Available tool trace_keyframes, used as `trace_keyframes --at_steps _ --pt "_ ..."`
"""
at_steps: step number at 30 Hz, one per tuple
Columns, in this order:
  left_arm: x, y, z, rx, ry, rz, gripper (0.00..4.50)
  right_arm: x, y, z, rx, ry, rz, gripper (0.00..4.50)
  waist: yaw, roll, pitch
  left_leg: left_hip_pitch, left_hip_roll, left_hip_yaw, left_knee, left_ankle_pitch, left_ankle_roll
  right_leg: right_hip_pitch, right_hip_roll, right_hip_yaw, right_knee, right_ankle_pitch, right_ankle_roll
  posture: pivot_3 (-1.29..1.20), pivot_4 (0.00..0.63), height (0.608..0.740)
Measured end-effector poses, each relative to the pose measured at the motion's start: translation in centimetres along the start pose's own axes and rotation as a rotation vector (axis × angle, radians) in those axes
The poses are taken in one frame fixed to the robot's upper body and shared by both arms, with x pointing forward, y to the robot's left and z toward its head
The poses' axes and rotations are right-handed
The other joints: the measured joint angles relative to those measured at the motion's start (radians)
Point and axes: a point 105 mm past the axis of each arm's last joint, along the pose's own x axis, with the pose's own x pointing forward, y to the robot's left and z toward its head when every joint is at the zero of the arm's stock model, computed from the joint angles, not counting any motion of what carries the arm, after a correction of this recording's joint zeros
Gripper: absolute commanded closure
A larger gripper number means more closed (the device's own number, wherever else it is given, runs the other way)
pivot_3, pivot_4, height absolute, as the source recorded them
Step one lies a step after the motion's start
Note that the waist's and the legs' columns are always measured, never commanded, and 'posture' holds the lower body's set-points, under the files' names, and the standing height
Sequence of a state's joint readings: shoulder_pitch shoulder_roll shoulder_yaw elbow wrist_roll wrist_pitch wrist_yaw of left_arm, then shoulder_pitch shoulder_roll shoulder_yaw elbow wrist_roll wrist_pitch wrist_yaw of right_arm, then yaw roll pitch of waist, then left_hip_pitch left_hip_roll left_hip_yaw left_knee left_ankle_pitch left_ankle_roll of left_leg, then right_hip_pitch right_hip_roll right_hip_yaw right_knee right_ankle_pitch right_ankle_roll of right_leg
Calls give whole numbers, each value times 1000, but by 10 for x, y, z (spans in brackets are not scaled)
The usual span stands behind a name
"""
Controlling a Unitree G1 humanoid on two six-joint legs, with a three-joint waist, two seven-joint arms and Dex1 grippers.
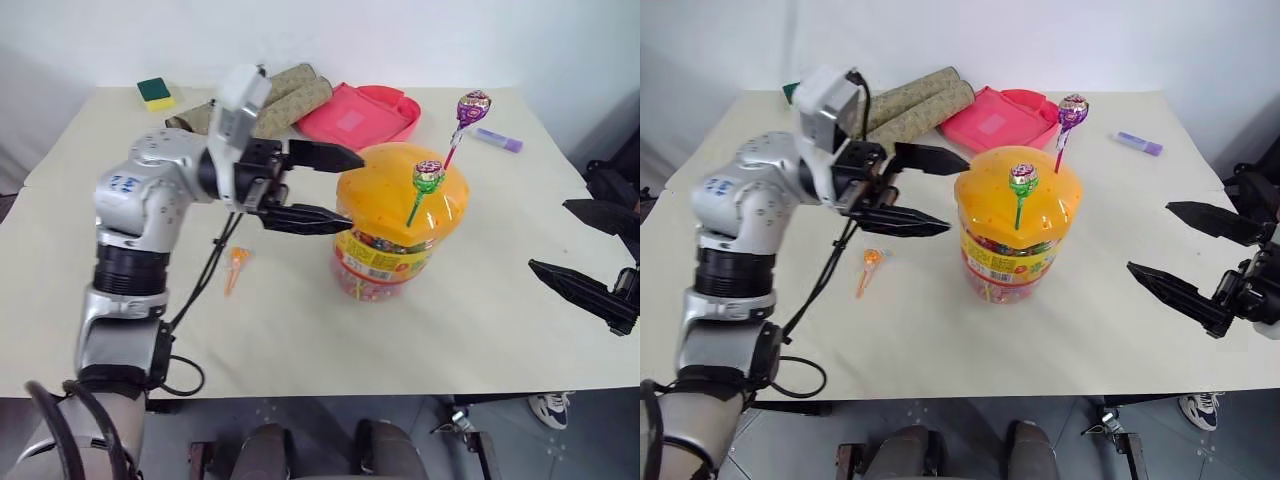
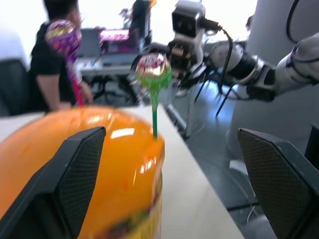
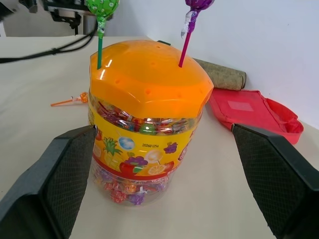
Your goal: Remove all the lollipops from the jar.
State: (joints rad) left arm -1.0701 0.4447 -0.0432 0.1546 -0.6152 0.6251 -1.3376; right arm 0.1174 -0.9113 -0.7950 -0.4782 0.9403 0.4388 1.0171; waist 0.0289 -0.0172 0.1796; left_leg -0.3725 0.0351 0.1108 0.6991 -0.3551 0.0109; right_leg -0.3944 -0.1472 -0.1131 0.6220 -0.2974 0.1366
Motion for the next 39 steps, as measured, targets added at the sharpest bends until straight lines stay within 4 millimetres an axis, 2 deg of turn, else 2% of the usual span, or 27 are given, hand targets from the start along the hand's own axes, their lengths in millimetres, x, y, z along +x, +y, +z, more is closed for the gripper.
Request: trace_keyframes --at_steps 8,13,21,28,34,39 --pt "35 8 -10 -56 -20 -102 39 -5 2 3 -20 5 -35 0 -1 0 0 0 0 0 0 0 0 0 0 0 -1 0 0 0 150 740" --pt "45 8 -13 -73 -12 -141 39 -10 4 2 -19 12 -68 0 -1 0 0 0 0 0 0 0 0 0 0 0 -1 0 0 0 150 740" --pt "50 11 -13 -75 -6 -144 2430 -12 7 3 -21 9 -97 0 0 0 0 -1 0 -2 0 0 0 0 0 -1 -1 0 0 0 150 740" --pt "58 11 -3 -49 -11 -166 4487 -15 8 5 -26 12 -111 0 -1 0 0 -1 0 -2 0 0 0 0 0 -1 -2 0 0 0 150 740" --pt "59 15 0 -58 -21 -159 4487 -15 8 5 -28 13 -119 0 -1 0 0 -1 0 -2 0 0 0 0 0 -2 -2 0 0 0 150 740" --pt "57 23 21 -22 -61 -126 4487 -17 7 8 -37 7 -127 0 -1 0 0 -1 0 -3 0 0 0 0 0 -2 -2 0 0 0 150 740"
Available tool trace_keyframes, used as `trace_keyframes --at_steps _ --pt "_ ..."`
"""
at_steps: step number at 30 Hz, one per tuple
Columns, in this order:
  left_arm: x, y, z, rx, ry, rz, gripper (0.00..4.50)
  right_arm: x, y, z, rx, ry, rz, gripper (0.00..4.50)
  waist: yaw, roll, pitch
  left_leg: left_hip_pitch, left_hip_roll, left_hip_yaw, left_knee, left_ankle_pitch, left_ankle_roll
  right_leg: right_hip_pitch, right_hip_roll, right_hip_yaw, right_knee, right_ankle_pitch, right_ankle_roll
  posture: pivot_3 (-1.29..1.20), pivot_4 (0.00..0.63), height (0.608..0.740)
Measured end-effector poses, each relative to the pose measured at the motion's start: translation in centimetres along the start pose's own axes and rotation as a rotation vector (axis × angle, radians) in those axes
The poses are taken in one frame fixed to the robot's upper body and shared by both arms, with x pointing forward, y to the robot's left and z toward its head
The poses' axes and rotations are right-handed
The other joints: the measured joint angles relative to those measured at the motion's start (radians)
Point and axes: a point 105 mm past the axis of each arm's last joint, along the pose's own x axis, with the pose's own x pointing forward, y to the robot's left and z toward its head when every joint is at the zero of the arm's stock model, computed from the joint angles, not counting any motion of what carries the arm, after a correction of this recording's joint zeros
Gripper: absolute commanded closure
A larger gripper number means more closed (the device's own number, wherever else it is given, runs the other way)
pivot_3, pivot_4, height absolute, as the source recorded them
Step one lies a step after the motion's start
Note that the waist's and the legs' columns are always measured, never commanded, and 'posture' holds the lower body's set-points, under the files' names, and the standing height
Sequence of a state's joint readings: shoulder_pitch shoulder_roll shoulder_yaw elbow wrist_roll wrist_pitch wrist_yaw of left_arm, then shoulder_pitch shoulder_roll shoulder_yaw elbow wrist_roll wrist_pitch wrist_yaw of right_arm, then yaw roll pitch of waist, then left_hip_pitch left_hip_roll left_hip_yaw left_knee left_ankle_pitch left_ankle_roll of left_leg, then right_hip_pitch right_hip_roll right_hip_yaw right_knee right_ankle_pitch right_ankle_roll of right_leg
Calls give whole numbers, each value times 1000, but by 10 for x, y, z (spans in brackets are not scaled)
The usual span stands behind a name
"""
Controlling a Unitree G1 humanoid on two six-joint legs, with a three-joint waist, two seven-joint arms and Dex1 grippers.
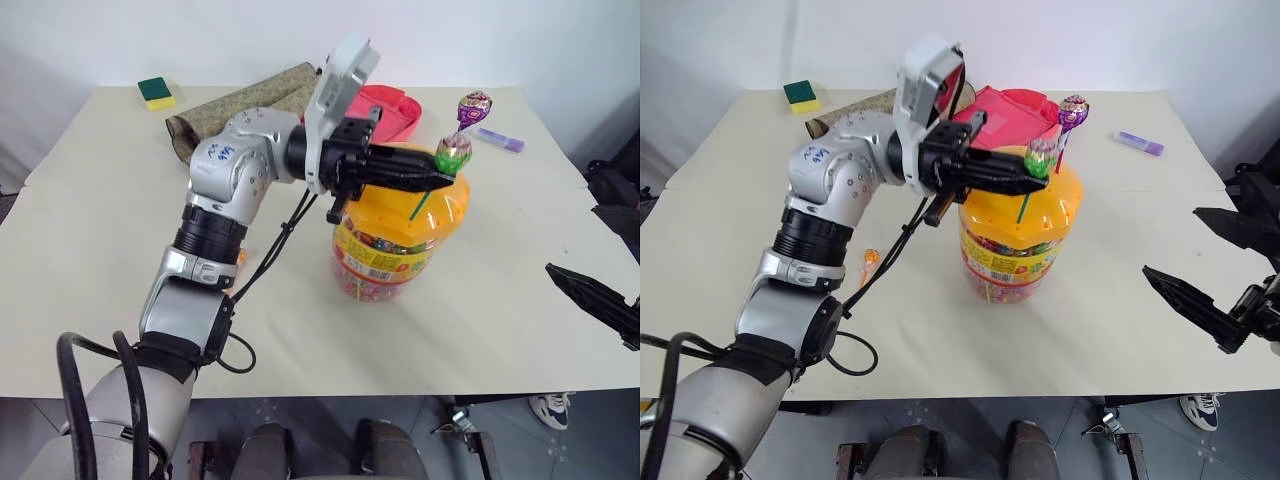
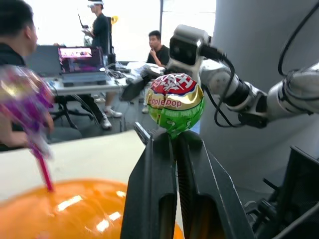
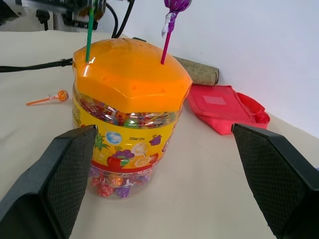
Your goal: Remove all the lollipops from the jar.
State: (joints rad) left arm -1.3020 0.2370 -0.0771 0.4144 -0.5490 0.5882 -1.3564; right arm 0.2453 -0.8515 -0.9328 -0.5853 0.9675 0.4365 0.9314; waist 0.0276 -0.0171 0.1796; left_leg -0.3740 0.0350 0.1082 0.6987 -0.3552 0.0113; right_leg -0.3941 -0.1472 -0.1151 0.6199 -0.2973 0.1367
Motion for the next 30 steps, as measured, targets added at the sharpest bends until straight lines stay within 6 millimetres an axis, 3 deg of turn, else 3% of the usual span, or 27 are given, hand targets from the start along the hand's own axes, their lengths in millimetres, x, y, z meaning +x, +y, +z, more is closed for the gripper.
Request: trace_keyframes --at_steps 4,8,14,18,21,25,30 --pt "-4 7 24 53 -35 47 4487 0 1 5 4 -24 9 0 0 0 0 0 0 0 0 0 0 0 0 0 0 0 0 0 150 740" --pt "-23 20 38 81 -10 198 4487 7 12 16 -9 -74 58 0 -2 0 0 0 0 -2 -1 0 0 0 0 0 0 0 0 0 150 740" --pt "-61 31 30 13 119 420 4487 15 25 23 25 -120 117 0 -2 0 0 0 0 -2 -1 0 0 0 0 0 0 0 0 0 150 740" --pt "-123 33 0 -181 296 726 4487 22 39 28 46 -131 216 0 -4 0 0 1 0 -4 -1 0 0 0 0 0 0 0 0 0 150 740" --pt "-154 23 -31 -323 410 879 4487 25 43 25 77 -122 271 0 -3 0 1 1 0 -5 -1 0 0 0 0 1 0 0 0 0 150 740" --pt "-186 5 -70 -518 527 1066 4487 28 41 21 103 -129 314 0 3 -2 2 -1 0 -6 0 0 0 0 0 0 0 0 0 0 150 740" --pt "-215 -25 -101 -697 652 1241 4487 30 38 18 116 -125 353 0 -3 -3 2 0 0 -10 -1 0 0 -1 0 0 1 0 0 0 150 740"
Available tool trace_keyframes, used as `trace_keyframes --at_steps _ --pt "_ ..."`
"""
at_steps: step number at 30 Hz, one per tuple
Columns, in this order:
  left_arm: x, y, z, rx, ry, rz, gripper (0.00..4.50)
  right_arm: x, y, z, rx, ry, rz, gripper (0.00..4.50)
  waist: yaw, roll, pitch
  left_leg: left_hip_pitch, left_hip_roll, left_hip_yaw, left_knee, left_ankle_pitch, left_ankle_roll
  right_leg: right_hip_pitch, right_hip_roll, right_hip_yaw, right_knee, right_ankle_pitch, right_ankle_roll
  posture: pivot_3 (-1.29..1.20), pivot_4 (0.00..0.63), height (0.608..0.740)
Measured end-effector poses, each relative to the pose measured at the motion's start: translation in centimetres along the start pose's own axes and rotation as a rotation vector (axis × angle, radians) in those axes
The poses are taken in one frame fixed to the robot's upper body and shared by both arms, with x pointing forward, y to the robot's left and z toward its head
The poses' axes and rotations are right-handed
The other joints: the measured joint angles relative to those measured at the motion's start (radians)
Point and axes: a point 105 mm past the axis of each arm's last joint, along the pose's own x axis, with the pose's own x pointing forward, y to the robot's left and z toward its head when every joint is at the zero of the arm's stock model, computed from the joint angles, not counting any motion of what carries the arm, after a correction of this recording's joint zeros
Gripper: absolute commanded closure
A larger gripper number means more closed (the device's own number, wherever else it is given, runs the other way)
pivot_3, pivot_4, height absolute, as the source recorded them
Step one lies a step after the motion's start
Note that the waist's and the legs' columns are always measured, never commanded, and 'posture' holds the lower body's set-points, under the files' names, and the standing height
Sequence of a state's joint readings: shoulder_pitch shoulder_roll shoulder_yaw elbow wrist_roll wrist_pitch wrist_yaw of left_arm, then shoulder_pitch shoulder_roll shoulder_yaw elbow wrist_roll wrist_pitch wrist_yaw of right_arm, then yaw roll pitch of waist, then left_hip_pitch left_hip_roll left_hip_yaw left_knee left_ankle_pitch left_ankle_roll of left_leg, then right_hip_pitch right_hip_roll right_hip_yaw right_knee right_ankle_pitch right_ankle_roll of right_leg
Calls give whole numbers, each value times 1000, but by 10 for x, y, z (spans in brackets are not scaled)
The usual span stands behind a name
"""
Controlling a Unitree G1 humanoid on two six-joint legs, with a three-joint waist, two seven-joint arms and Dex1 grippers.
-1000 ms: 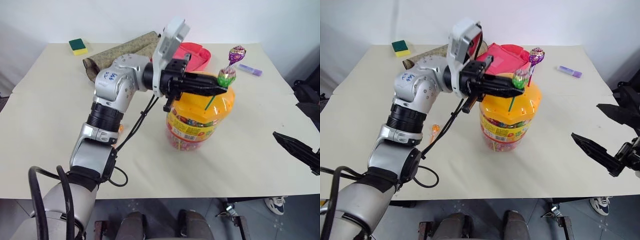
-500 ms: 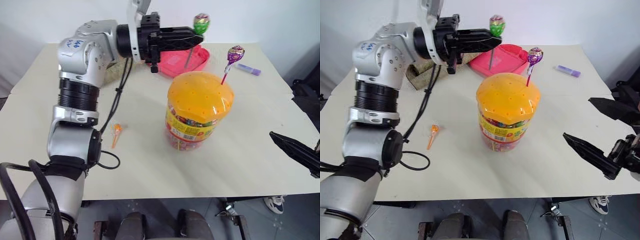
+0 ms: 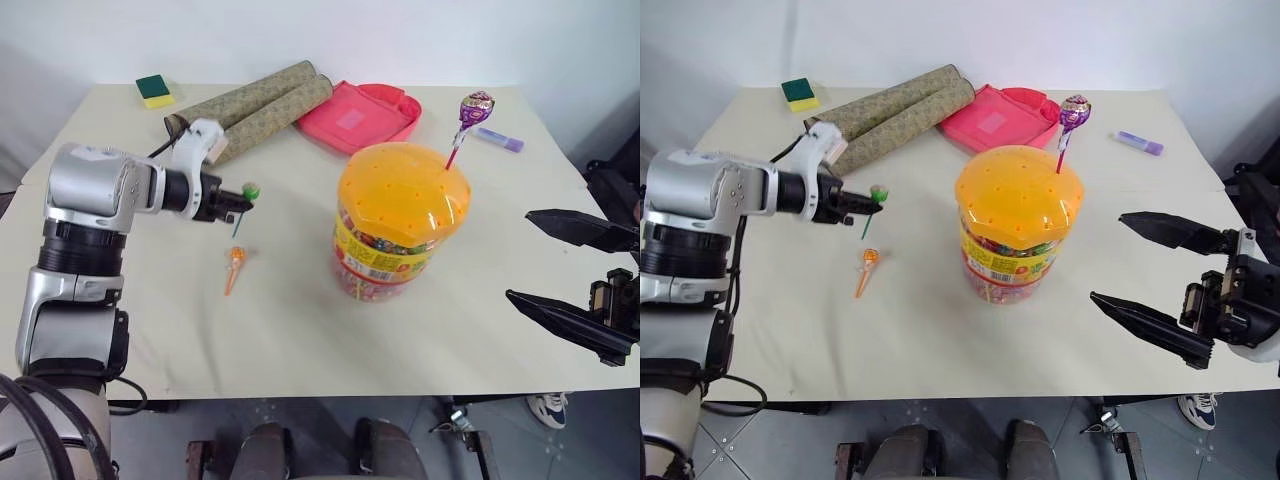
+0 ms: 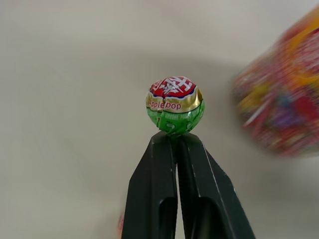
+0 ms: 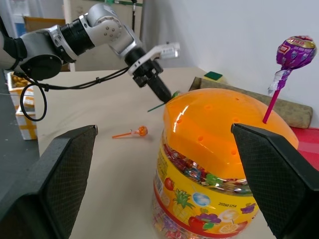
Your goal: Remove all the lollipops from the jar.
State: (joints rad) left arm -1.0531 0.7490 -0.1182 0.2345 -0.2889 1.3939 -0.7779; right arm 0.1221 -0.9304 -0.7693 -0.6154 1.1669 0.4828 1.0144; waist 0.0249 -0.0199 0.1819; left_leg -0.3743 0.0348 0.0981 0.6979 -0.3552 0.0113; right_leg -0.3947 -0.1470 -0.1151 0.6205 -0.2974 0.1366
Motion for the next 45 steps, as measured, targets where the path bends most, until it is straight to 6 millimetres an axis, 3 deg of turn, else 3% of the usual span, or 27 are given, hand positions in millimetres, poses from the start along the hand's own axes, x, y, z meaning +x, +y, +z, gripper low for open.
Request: trace_keyframes --at_steps 7,11,16,23,31,37,42,45 --pt "-24 47 -64 -161 178 234 4487 0 -5 0 7 -1 36 0 -1 0 0 0 0 1 0 0 0 -1 0 1 0 0 0 0 150 740" --pt "-38 68 -77 -228 202 320 4487 0 -8 -2 6 1 40 0 10 -1 1 0 -1 1 1 0 0 0 -1 0 0 0 0 0 150 740" --pt "-38 81 -87 -262 218 334 4487 0 -10 -4 6 11 39 0 10 -1 1 0 -1 7 1 0 0 0 -1 0 1 0 0 0 150 740" --pt "-37 85 -87 -294 208 311 2465 0 -14 -4 -7 12 33 0 4 -1 1 0 0 8 0 0 0 0 0 0 1 0 0 0 150 740" --pt "-43 83 -68 -235 175 303 19 1 -15 -2 -7 7 28 0 1 -2 1 0 0 9 0 0 0 0 0 0 1 0 0 0 150 740" --pt "-52 76 -39 -125 99 264 19 0 -17 -2 -9 10 14 0 3 -3 2 0 0 9 1 0 0 -1 0 0 1 0 0 0 150 740" --pt "-60 22 25 206 -175 4 19 -1 -27 -3 -25 28 -54 0 2 -4 2 0 0 9 1 0 0 -1 -1 0 1 0 0 0 150 740" --pt "-60 -14 47 355 -368 -220 19 -1 -39 -4 -44 58 -130 0 0 -4 2 0 0 10 1 0 0 -1 -1 0 1 0 0 0 150 740"
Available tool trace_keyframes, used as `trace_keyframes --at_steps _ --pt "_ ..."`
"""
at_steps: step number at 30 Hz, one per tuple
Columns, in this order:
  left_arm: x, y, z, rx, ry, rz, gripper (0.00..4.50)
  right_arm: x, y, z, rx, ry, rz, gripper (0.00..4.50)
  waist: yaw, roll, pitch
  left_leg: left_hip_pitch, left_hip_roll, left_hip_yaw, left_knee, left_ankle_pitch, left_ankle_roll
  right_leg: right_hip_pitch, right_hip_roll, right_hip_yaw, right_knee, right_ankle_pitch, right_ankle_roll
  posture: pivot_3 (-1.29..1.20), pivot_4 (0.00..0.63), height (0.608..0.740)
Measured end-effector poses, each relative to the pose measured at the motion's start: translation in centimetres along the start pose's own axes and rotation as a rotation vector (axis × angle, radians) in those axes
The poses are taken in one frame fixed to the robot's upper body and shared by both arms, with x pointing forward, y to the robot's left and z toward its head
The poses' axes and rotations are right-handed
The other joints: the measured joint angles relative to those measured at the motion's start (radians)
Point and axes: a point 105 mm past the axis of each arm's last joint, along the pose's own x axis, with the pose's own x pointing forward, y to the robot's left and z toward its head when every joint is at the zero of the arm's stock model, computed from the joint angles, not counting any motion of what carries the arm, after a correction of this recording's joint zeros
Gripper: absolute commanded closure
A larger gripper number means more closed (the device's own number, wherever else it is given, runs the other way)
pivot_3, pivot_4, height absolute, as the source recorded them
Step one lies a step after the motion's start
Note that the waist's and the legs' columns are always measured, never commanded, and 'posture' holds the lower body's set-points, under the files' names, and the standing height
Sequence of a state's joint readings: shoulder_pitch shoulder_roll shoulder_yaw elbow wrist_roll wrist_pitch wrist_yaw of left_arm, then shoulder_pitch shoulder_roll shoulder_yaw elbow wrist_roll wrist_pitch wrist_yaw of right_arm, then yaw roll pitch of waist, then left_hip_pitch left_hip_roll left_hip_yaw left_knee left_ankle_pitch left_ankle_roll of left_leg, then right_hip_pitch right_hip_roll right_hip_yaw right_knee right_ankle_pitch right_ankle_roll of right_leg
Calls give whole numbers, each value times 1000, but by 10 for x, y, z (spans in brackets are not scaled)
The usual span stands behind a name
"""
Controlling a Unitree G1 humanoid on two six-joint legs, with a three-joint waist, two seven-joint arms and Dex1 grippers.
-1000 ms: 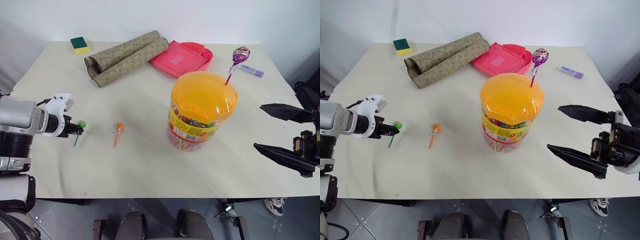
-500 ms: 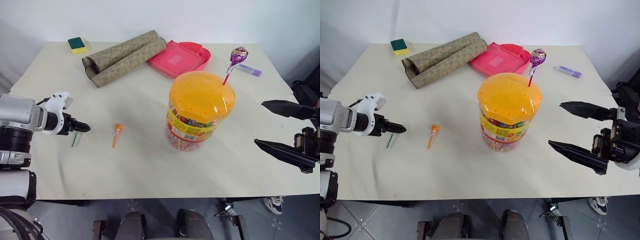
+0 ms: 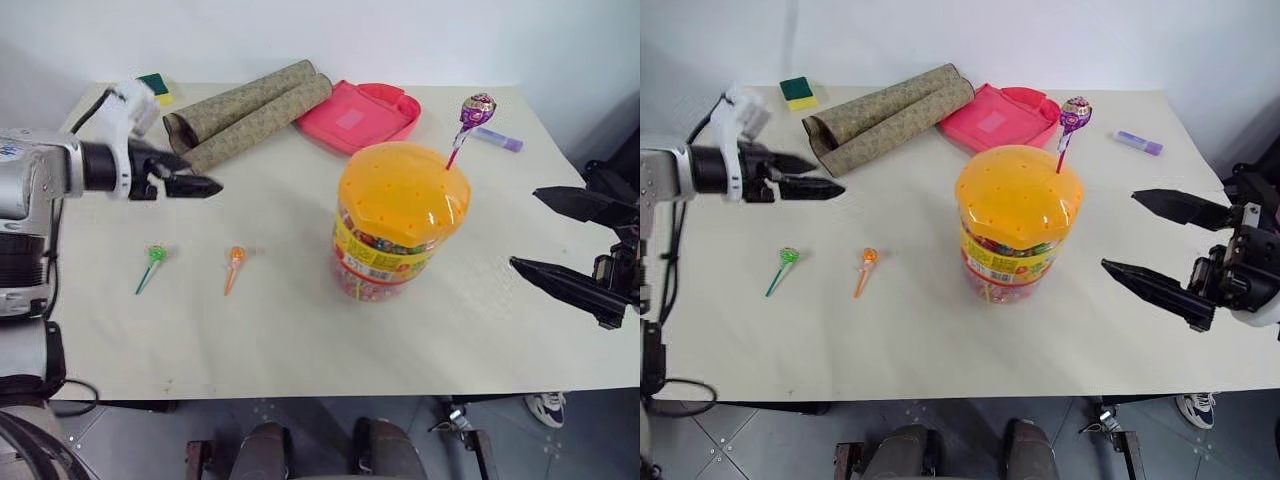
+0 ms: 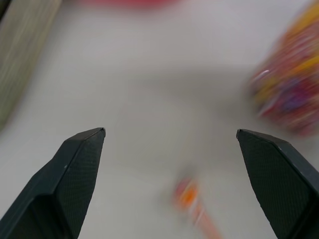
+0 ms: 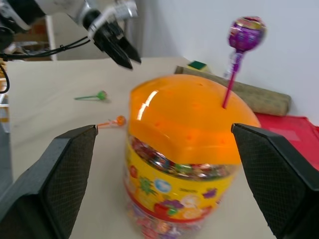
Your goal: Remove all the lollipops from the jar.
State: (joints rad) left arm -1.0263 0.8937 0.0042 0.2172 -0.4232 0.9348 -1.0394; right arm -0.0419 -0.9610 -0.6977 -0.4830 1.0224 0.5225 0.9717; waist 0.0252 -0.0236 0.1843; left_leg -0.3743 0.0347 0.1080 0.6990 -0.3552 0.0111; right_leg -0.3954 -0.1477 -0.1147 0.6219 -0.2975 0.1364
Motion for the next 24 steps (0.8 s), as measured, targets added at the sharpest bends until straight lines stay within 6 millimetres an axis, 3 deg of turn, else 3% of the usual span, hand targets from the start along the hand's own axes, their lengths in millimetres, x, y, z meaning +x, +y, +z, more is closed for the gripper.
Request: trace_keyframes --at_steps 3,6,9,14,18,24 --pt "13 -24 9 78 -143 -195 19 7 -11 -8 -21 63 -55 0 -1 0 0 0 0 0 0 0 0 0 0 0 0 0 0 0 150 740" --pt "14 -42 14 135 -278 -351 19 18 -17 -3 4 35 -83 0 -6 1 1 0 0 1 0 0 0 -2 0 1 1 0 0 0 150 740" --pt "8 -50 19 203 -355 -436 19 24 -23 9 5 -8 -115 0 -4 1 1 -1 0 1 0 0 0 -2 0 0 0 0 0 0 150 740" --pt "-5 -59 14 256 -452 -599 19 44 -28 9 48 13 -135 0 -3 1 1 -1 0 1 0 0 0 -2 0 0 0 0 0 0 150 740" --pt "-7 -56 9 251 -463 -603 19 57 -29 16 43 -9 -103 0 -2 1 1 -2 0 1 0 0 0 -2 0 0 0 0 0 0 150 740" --pt "-9 -50 -10 207 -493 -546 19 76 -32 8 94 -27 -51 0 -5 1 1 -2 0 1 0 0 0 -2 0 0 0 0 0 0 150 740"
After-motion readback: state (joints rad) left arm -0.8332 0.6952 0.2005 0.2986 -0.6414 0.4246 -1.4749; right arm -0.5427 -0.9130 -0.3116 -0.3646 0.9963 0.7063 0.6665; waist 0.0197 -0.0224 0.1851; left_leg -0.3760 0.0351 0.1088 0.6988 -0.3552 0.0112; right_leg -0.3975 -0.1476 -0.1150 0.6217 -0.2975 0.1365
